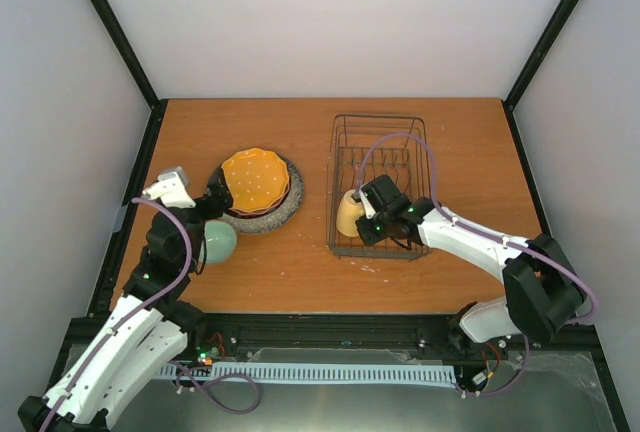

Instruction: Load the mixed dishes into the dish rack

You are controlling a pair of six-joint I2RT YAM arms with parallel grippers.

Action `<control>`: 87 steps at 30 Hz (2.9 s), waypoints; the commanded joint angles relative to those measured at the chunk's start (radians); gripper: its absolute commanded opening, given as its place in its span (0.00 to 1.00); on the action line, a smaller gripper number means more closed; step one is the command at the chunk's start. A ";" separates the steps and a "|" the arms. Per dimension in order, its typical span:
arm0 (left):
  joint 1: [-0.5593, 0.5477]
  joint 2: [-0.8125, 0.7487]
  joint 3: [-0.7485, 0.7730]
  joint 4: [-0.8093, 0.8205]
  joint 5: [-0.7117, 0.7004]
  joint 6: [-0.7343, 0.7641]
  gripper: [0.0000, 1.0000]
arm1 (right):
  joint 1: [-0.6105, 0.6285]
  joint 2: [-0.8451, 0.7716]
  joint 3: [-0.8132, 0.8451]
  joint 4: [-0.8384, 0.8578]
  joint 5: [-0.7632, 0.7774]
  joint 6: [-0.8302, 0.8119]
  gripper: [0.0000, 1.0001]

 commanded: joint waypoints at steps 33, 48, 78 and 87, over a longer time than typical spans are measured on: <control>0.222 0.666 0.962 -0.871 0.502 0.571 0.61 | 0.003 -0.229 0.329 -0.195 0.021 -0.007 0.51; 0.479 0.592 0.570 -0.965 0.803 0.768 0.77 | -0.014 -0.140 0.332 -0.089 -0.274 -0.072 0.52; 0.517 0.501 0.180 -0.840 0.413 0.828 0.73 | -0.060 -0.076 0.277 -0.017 -0.420 -0.072 0.52; 0.516 0.594 0.219 -0.802 0.502 0.826 0.63 | -0.071 -0.064 0.277 -0.015 -0.427 -0.073 0.51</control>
